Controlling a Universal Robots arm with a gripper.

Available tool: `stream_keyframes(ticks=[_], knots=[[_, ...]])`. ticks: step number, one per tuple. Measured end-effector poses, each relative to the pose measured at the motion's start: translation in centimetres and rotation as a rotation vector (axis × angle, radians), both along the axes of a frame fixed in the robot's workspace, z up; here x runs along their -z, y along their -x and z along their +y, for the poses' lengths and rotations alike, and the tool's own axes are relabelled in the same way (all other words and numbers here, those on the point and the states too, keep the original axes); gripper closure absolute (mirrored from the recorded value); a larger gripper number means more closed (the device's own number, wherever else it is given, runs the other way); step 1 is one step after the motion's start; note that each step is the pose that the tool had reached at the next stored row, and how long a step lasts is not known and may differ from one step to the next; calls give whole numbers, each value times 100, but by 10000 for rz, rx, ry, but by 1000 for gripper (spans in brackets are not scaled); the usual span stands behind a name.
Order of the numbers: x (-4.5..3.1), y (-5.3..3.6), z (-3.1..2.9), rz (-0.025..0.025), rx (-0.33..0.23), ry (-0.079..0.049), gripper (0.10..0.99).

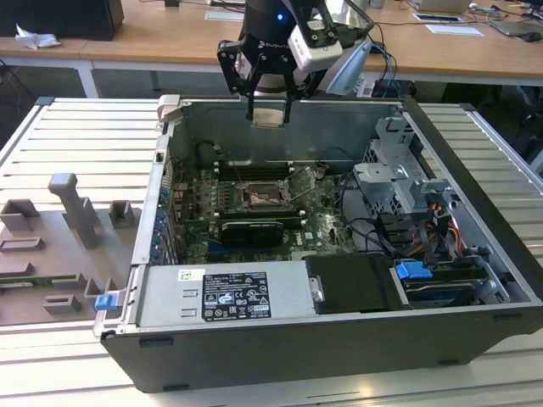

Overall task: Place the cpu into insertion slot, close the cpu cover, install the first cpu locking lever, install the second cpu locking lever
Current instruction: 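Place the cpu into insertion slot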

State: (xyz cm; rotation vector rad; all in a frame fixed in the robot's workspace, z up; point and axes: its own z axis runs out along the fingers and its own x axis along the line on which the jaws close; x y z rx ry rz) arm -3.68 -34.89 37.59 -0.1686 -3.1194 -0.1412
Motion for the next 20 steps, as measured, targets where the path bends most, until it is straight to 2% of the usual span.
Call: stream_keyframes(ticks=[20], knots=[[1, 0, 0, 0, 1124, 0, 549]])
